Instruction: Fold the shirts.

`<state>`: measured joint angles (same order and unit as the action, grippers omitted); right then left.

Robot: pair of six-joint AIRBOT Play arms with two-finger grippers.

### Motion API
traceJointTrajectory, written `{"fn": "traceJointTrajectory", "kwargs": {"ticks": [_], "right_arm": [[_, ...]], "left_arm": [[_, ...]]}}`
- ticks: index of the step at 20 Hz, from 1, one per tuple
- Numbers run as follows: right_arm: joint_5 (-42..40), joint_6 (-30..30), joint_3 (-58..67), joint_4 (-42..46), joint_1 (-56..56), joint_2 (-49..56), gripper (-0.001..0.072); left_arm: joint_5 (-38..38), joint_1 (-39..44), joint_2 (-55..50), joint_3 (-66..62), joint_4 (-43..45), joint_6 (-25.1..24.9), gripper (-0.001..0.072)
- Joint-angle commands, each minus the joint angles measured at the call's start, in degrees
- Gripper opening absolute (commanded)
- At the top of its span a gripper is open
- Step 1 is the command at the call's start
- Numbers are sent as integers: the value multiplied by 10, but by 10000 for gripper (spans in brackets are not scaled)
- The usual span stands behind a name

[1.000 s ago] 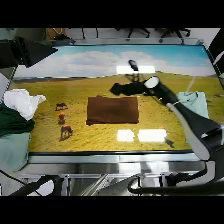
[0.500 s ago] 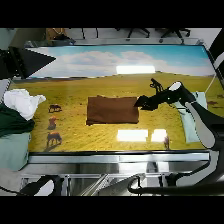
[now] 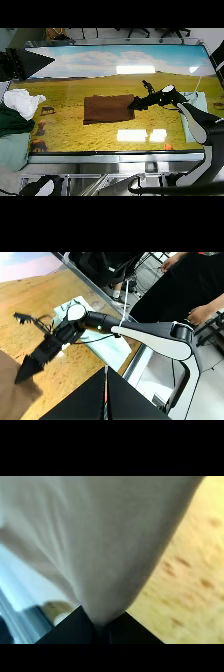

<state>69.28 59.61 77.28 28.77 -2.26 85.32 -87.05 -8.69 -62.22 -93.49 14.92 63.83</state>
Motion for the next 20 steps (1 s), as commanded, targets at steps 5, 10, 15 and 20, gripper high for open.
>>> {"fn": "traceJointTrajectory", "kwargs": {"ticks": [5, 10, 15, 20], "right_arm": [[9, 71, 189, -74, 151, -57, 15], [39, 167, 275, -67, 300, -94, 15], [127, 296, 275, 57, 438, -169, 15], [257, 356, 228, 278, 501, -239, 14]], "left_arm": [[0, 0, 0, 0, 0, 2, 11], [-9, 0, 1, 0, 0, -10, 11], [-25, 0, 0, 0, 0, -26, 10], [-52, 0, 0, 0, 0, -47, 11]]}}
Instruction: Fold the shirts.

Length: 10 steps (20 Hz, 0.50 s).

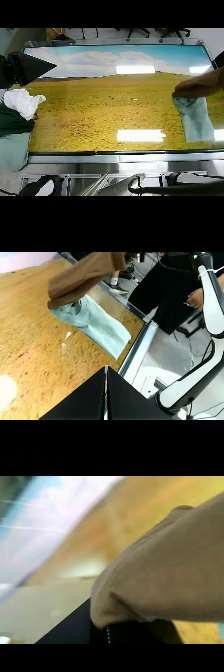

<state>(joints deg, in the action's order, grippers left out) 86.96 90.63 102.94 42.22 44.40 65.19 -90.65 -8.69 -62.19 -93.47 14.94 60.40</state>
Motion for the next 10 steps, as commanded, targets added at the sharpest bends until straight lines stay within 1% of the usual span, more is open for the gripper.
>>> {"fn": "traceJointTrajectory", "kwargs": {"ticks": [1, 4, 5, 6, 7, 10], "right_arm": [[91, 65, -56, 192, 34, -51, 15], [109, 114, -165, 306, 34, -94, 28], [115, 119, -199, 334, 34, -104, 79], [120, 124, -233, 356, 34, -112, 270], [127, 129, -259, 365, 34, -115, 385], [133, 129, -276, 367, 34, -110, 395]], "left_arm": [[-16, 0, 0, 0, 0, -15, 10], [-19, 0, 0, 0, 0, -15, 10], [-22, 0, 0, 0, 0, -15, 10], [-25, 0, 0, 0, 0, -15, 10], [-27, 0, 0, 0, 0, -14, 10], [-34, 0, 0, 0, -1, -14, 10]]}}
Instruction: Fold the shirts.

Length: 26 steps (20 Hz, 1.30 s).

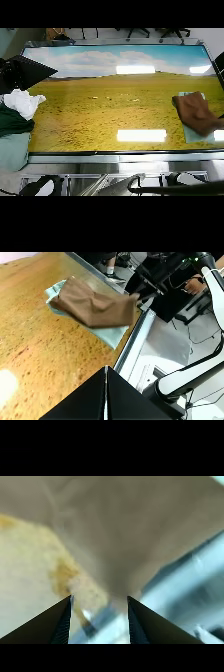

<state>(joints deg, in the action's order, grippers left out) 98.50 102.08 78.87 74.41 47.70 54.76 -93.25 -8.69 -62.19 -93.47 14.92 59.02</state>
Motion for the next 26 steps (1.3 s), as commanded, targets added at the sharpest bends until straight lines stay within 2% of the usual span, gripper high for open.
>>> {"fn": "traceJointTrajectory", "kwargs": {"ticks": [1, 4, 6, 7, 8, 9, 11, 14, 19, 22, 26], "right_arm": [[9, 15, -28, 44, 1, -3, 395], [-17, 14, 22, 29, 0, 9, 394], [-52, 13, 45, -39, 0, 13, 377], [-77, 2, 45, -94, -2, 13, 302], [-105, -24, 43, -153, -15, 13, 156], [-127, -42, 43, -182, -38, 13, 100], [-160, -74, 43, -184, -123, 13, 17], [-197, -92, 37, -132, -283, 13, 16], [-270, -109, -24, -103, -529, 12, 16], [-297, -109, -37, -101, -596, 19, 17], [-288, -108, -37, -101, -612, 20, 17]], "left_arm": [[-9, 0, 0, 0, -1, 0, 11], [-6, 0, 0, 0, -1, 4, 11], [-3, 0, 0, 0, 0, 4, 11], [4, 0, 0, 0, 1, 4, 11], [12, 0, 0, 0, 5, 4, 11], [20, 0, 0, 0, 12, 4, 10], [37, 0, 0, 1, 51, 18, 8], [54, 0, 20, 61, 70, 37, 7], [113, 0, 100, 282, 152, 40, 7], [126, 0, 123, 362, 155, 34, 7], [137, 0, 136, 390, 155, 26, 8]]}}
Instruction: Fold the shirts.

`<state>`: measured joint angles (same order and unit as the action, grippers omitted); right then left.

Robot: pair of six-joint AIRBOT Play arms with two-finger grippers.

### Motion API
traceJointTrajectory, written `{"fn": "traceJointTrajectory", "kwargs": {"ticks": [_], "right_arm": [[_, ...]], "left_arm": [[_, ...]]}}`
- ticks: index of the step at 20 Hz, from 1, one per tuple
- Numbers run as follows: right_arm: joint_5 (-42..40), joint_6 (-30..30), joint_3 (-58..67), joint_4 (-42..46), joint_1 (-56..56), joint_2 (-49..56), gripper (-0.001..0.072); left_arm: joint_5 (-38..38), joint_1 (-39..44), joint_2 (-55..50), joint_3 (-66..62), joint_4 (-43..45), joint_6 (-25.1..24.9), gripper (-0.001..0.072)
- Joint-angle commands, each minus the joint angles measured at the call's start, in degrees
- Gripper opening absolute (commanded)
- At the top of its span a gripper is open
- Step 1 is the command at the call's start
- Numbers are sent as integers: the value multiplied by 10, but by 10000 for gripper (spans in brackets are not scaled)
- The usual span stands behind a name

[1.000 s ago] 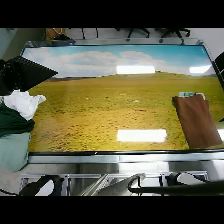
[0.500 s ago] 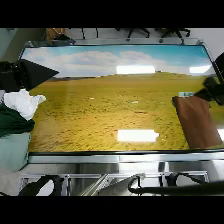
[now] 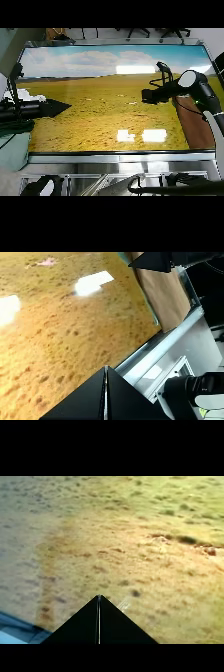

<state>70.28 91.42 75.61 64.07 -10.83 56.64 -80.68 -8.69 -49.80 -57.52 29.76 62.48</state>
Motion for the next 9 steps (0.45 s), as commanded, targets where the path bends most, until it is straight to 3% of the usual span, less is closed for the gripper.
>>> {"fn": "traceJointTrajectory", "kwargs": {"ticks": [1, 9], "right_arm": [[-1, -2, -4, 2, -27, 2, 17], [-2, -2, -4, 2, -27, 2, 17]], "left_arm": [[12, 0, 12, 25, 7, -8, 8], [7, 0, 12, -7, 2, -4, 9]]}}
